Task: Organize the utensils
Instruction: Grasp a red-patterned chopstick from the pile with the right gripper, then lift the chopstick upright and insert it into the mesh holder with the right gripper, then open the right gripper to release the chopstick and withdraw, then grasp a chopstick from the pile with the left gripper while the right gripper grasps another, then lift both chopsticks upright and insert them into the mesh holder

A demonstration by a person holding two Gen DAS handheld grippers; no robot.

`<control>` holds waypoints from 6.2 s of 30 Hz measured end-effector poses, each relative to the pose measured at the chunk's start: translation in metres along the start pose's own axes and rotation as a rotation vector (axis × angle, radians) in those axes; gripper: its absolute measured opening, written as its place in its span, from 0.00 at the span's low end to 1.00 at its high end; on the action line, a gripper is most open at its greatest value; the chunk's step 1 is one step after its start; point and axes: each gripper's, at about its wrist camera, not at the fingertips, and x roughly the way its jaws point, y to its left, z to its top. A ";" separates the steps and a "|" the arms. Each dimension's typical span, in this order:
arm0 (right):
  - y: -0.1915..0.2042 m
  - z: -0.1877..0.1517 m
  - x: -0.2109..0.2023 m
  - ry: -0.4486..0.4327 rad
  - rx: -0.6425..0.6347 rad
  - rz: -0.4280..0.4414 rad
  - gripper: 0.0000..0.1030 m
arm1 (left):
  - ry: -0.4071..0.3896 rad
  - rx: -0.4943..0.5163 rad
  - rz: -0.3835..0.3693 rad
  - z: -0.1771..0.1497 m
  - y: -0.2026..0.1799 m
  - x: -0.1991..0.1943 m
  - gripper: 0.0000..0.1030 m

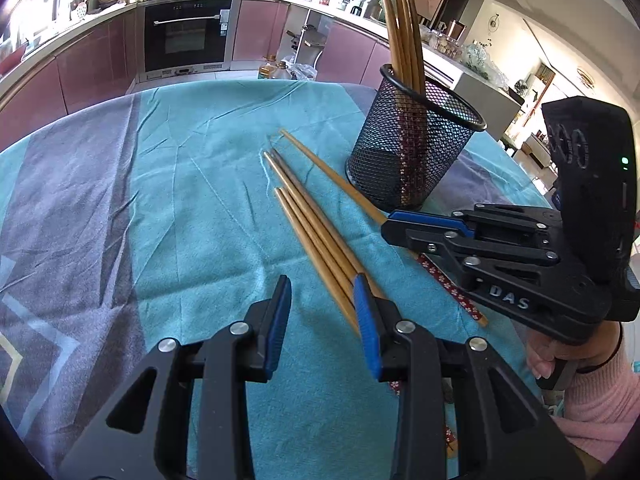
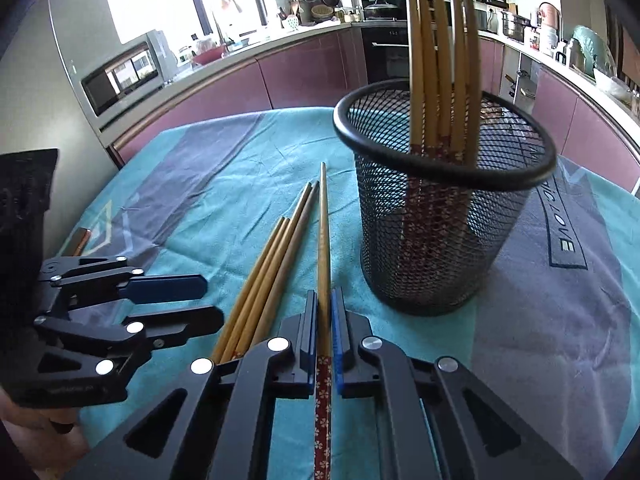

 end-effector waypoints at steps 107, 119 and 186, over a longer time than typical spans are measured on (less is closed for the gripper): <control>0.020 -0.003 0.008 0.100 -0.101 0.121 0.22 | -0.045 -0.035 0.001 -0.016 0.016 -0.029 0.42; 0.019 -0.003 0.008 0.117 -0.104 0.072 0.21 | 0.036 0.000 0.094 -0.028 0.010 -0.010 0.39; -0.001 0.012 -0.107 -0.262 -0.072 0.124 0.06 | -0.235 0.118 -0.042 0.030 -0.036 -0.117 0.07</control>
